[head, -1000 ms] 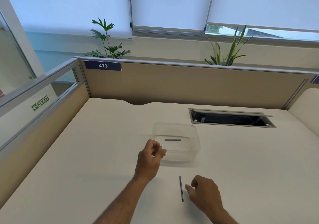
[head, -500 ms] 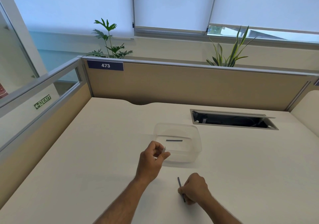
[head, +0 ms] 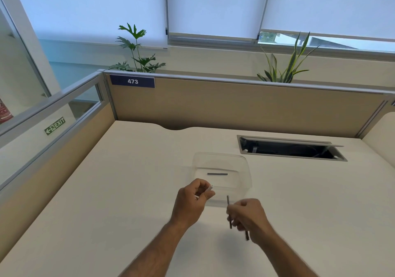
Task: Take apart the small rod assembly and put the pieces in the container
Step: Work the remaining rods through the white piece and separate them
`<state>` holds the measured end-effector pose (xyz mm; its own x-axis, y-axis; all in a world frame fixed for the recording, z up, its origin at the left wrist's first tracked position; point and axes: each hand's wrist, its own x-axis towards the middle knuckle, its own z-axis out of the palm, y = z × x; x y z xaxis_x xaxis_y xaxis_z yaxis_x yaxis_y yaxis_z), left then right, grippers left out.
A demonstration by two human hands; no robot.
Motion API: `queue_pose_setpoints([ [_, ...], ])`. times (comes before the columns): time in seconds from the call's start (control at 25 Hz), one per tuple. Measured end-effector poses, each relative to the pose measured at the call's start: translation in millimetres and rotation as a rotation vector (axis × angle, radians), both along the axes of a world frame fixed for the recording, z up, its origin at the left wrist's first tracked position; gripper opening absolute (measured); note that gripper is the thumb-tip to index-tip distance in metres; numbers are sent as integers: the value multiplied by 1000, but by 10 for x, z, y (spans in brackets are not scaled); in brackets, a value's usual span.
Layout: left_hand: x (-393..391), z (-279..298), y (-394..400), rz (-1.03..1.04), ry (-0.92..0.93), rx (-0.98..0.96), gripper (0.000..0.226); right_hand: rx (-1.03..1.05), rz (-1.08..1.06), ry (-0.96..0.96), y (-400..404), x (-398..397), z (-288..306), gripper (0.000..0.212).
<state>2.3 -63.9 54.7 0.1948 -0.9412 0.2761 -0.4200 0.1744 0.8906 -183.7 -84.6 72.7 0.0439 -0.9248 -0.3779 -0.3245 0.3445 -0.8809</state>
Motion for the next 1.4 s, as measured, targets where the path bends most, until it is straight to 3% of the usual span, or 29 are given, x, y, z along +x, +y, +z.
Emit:
queue_pose_setpoints([
  [0.12, -39, -6, -13, -24, -17, -14, 9, -115, -61, -321, -74, -37, 234, 16],
  [0.24, -72, 1, -24, -52, -33, -28, 9, -269, -86, -453, -54, -3, 352, 15],
  [0.52, -84, -18, -28, -75, -58, -44, 9, -443, -94, -412, 43, 121, 352, 9],
  [1.4, -93, -16, -11, -110, -78, -63, 13, -473, 44, -300, -10, 96, 222, 9],
])
